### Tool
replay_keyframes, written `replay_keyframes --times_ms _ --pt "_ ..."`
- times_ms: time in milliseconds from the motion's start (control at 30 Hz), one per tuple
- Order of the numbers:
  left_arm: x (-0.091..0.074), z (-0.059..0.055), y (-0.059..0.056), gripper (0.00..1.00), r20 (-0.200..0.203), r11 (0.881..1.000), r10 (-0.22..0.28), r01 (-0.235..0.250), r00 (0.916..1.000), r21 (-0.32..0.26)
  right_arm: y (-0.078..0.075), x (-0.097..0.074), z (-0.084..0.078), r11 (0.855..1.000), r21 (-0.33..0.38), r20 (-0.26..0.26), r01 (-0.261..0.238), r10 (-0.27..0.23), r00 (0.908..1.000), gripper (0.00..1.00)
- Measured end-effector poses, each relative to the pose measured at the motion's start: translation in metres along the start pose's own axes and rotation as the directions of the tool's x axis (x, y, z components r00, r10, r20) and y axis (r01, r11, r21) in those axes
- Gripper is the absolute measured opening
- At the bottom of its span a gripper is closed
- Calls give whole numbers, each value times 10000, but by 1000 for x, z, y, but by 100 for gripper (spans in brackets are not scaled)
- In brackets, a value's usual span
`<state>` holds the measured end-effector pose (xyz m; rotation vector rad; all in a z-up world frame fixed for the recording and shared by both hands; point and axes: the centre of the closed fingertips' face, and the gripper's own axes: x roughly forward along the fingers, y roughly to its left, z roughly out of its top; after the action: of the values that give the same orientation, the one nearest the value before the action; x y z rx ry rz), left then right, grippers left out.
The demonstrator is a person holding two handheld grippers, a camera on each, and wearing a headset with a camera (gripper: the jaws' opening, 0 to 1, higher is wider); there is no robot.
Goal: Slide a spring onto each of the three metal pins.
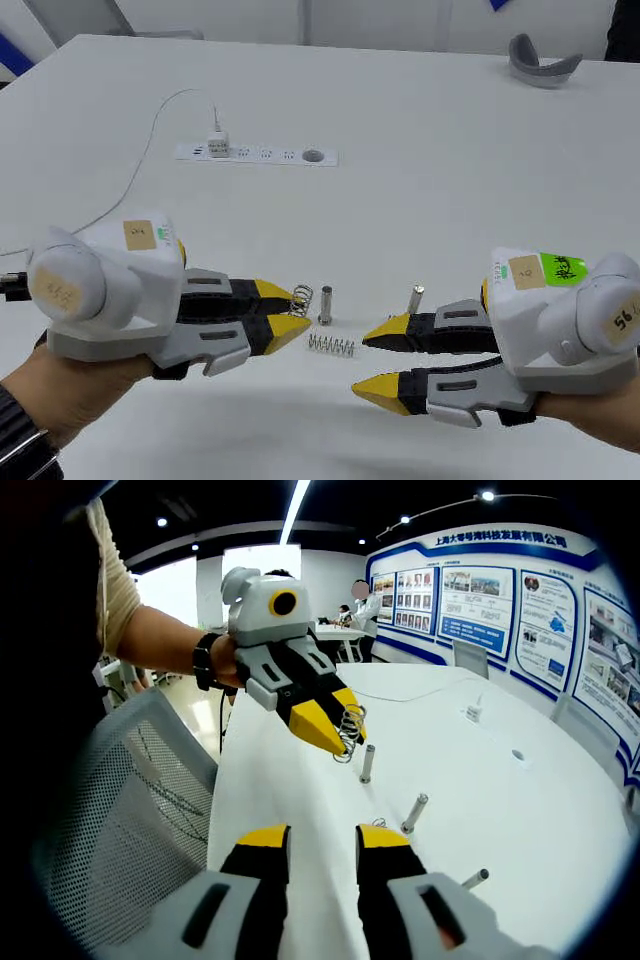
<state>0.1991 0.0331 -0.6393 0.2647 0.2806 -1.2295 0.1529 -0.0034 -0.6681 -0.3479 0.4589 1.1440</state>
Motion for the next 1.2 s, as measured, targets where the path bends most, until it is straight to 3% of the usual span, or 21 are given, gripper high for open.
replay_keyframes --times_ms 300,500,833,1033,1200 --pt "-15 11 31 9 729 9936 964 -916 9927 -663 3 1 -6 9999 126 -87 -44 45 10000 27" --pt "-20 11 45 9 974 9881 1322 -1234 9864 -917 4 2 -7 9998 183 -96 -63 64 9999 27" --pt "-26 1 66 9 1178 9754 1797 -1613 9767 -1504 5 2 -8 9997 236 -122 -50 53 9999 27" --pt "-30 -8 79 9 1498 9563 2084 -1692 9665 -2386 6 2 -10 9996 286 -152 -52 56 9999 27" --pt "-30 -14 83 9 1450 9509 2163 -1747 9655 -2554 6 2 -11 9994 338 -181 -30 36 9998 27"
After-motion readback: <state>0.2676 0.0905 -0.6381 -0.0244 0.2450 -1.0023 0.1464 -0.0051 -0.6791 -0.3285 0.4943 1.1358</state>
